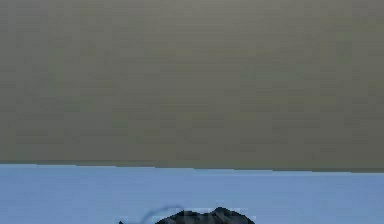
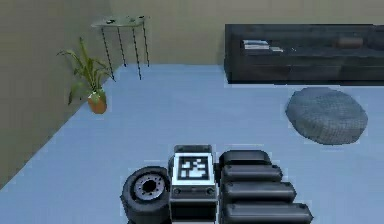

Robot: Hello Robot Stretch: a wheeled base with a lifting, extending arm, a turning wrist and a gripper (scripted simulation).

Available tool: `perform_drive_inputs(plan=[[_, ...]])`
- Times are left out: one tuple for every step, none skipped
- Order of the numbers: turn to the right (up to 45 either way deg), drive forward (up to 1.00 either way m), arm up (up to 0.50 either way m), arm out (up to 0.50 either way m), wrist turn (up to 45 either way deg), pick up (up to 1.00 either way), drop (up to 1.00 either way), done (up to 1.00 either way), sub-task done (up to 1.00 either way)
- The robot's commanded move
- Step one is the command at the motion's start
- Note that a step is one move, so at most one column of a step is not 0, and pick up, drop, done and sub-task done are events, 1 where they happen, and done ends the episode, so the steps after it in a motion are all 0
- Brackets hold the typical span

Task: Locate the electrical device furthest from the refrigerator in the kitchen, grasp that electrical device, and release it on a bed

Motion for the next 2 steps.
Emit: perform_drive_inputs(plan=[[0.0,0.05,0.00,0.00,0.0,0.00,0.00,0.00,0.00],[-45.0,0.00,0.00,0.00,0.0,0.00,0.00,0.00,0.00]])
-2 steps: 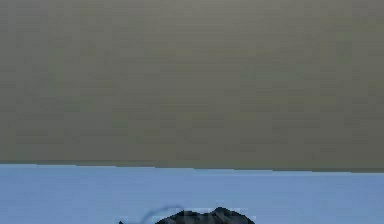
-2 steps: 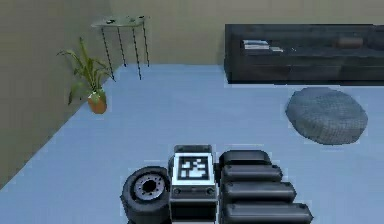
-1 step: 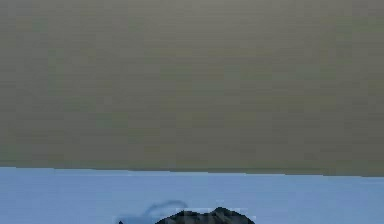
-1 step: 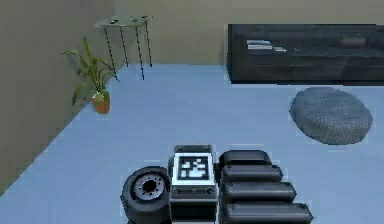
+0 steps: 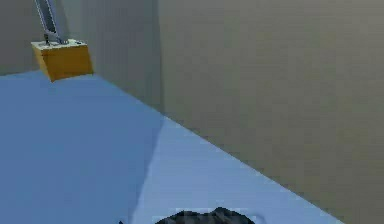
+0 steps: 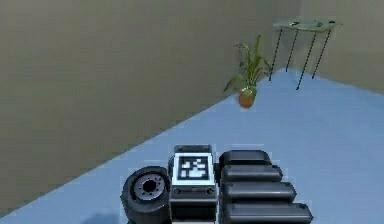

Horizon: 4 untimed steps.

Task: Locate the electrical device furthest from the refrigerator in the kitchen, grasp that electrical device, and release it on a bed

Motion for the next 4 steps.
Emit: perform_drive_inputs(plan=[[-42.0,0.00,0.00,0.00,0.0,0.00,0.00,0.00,0.00],[0.0,1.00,0.00,0.00,0.0,0.00,0.00,0.00,0.00],[0.0,1.00,0.00,0.00,0.0,0.00,0.00,0.00,0.00],[0.0,1.00,0.00,0.00,0.0,0.00,0.00,0.00,0.00]])
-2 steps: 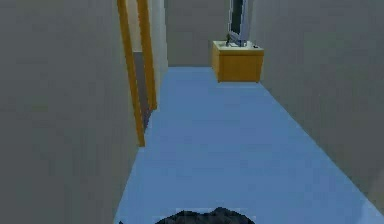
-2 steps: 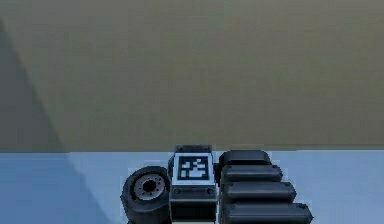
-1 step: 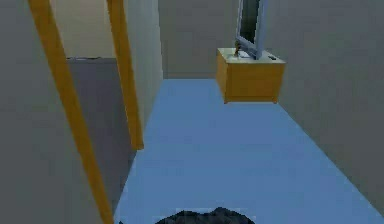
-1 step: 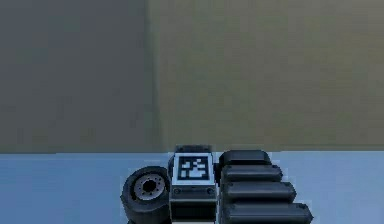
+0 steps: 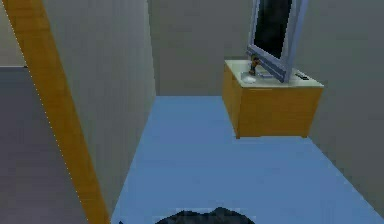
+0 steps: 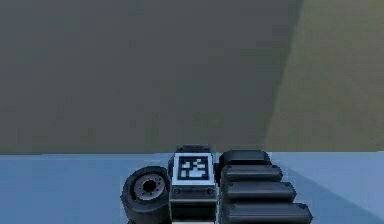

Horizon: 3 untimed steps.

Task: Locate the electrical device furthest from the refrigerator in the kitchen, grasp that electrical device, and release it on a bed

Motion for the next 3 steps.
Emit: perform_drive_inputs(plan=[[0.0,0.05,0.00,0.00,0.0,0.00,0.00,0.00,0.00],[-45.0,0.00,0.00,0.00,0.0,0.00,0.00,0.00,0.00],[-9.0,0.00,0.00,0.00,0.0,0.00,0.00,0.00,0.00]])
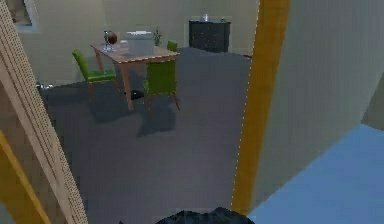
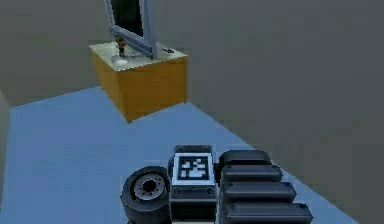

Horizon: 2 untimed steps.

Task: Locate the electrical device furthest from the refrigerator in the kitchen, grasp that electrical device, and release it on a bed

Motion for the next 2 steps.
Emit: perform_drive_inputs(plan=[[0.0,0.60,0.00,0.00,0.0,0.00,0.00,0.00,0.00],[-33.0,0.00,0.00,0.00,0.0,0.00,0.00,0.00,0.00]])
